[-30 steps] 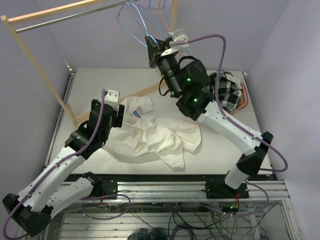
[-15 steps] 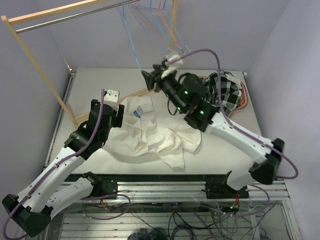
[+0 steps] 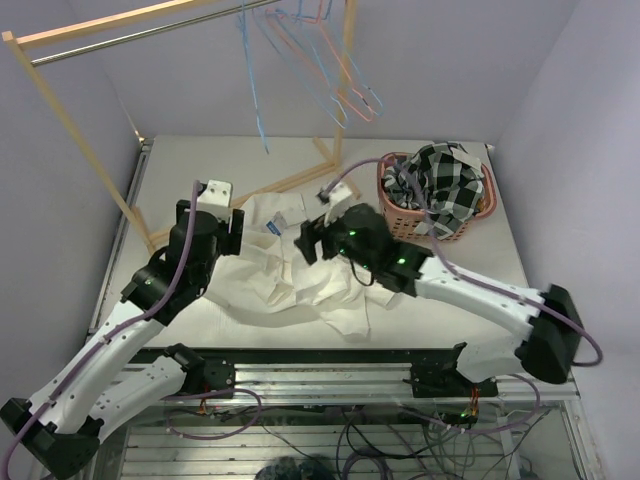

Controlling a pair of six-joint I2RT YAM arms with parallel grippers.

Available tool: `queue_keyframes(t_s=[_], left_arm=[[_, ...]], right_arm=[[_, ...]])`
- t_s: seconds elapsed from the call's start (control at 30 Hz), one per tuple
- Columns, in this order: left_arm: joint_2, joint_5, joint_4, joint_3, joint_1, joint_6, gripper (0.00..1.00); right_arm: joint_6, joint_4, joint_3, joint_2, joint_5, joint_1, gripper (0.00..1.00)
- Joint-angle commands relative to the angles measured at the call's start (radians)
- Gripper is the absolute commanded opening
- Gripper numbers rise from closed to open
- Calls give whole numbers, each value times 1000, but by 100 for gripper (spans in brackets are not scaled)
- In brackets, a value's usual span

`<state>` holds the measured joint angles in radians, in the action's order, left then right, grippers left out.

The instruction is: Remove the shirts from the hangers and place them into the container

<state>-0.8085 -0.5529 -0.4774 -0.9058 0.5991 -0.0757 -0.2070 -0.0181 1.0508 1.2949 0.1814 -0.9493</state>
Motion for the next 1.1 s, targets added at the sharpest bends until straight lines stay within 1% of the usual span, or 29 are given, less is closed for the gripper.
queue_keyframes(t_s=[0.0,0.13,0.2,0.27,0.4,0.6,0.87,0.97,1.0,1.07], left_arm=[[18,15,13,-13,-6,-7,80],[6,18,7,-18,-5,-7,79],[5,17,7,-17,-5,-7,79],[6,14,7,-17,-6,-7,79],[9,15,10,-15,-5,-7,79],[4,16,8,-16,-5,-7,79],[12,13,15,-9,-5,-6,79],[3,14,12,-13,-6,-6,79],[1,16,9,-13,-6,-6,78],[-3,17,10,-14,-6,-7,78]], right_arm=[[-141,113,-44,149,-92,1,77],[-211,97,-29,306,-219,3,82],[-220,51,-28,348,-280,-1,87],[-221,-8,-44,357,-309,-11,90],[-224,-28,-43,397,-280,-13,90],[-208,9,1,506,-150,-13,91],[-247,-32,11,616,-109,-11,89],[-272,-52,-28,639,-100,-12,81],[-275,-68,-41,645,-107,-11,72],[-273,-100,-101,656,-139,-11,44]])
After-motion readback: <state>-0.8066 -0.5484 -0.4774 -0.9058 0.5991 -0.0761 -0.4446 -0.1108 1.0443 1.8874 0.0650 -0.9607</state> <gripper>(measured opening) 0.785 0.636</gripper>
